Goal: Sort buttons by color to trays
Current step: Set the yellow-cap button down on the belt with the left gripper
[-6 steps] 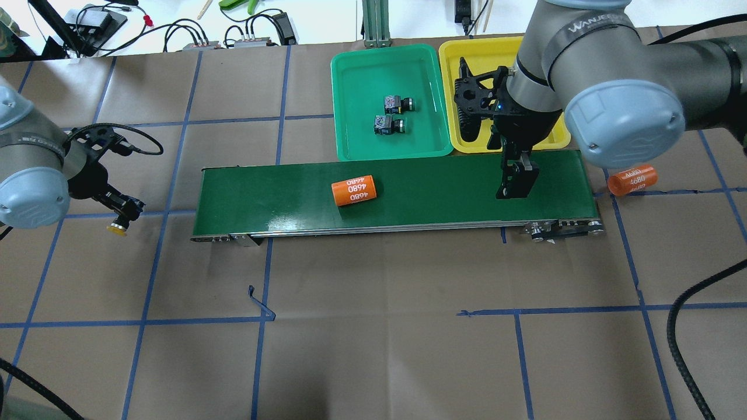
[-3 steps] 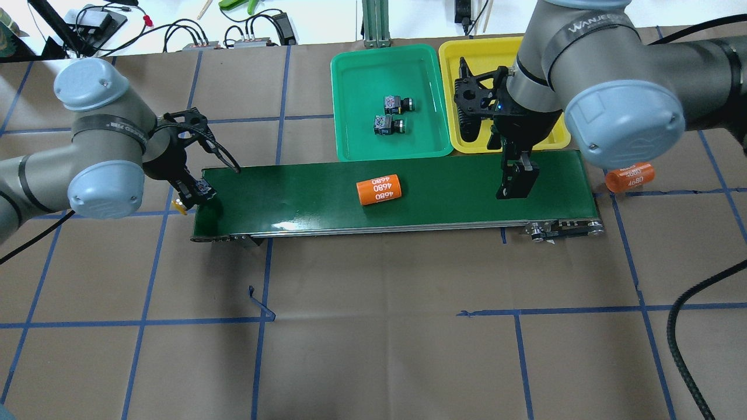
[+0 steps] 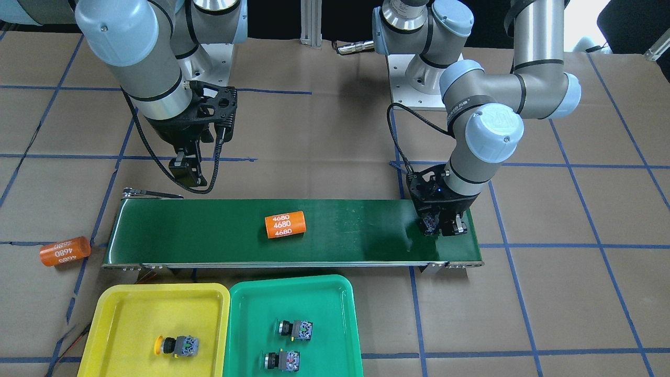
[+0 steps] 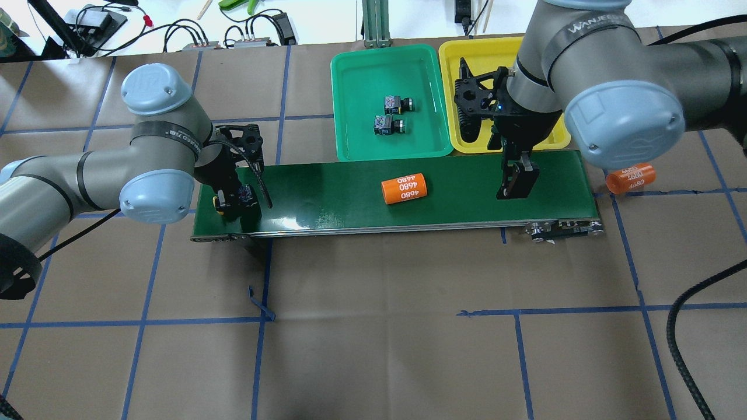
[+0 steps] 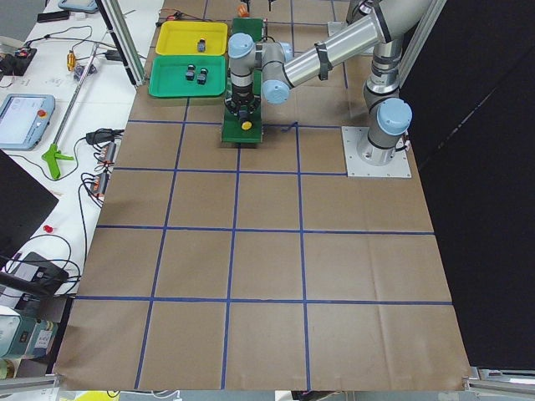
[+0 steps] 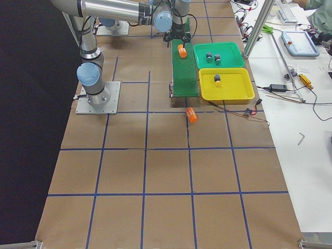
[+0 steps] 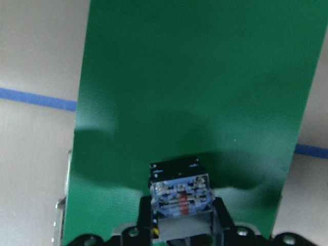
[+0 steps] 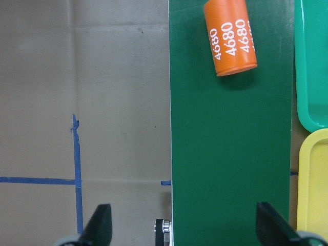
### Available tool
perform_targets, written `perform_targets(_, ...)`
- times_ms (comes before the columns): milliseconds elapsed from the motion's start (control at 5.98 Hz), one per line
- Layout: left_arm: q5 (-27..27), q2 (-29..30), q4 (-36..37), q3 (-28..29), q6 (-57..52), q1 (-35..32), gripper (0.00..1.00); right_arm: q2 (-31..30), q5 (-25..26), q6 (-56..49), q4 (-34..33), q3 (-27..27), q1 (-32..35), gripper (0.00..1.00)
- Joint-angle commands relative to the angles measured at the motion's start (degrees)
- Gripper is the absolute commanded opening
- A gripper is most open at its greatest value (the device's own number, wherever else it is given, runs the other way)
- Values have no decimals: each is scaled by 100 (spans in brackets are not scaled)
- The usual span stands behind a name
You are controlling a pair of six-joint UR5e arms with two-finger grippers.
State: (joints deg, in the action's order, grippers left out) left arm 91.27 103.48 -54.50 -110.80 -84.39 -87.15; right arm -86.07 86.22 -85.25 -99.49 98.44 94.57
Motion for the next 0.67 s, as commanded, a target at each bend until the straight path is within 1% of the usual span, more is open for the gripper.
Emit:
perform_targets(0,-12,-99,-43,15,-175,-223,97,2,0,0,0,0,0,100)
perform_targets(167,-13,-143,-52,58,-157,-215,99,-6,0,0,0,0,0,100)
perform_targets(335,-13,-309,-374,224,-130,-197,90,2,9,0,0,0,0,100)
perform_targets(502,-4,-554,-1604,896,192,-162,91,-6,9,0,9,0,0,100)
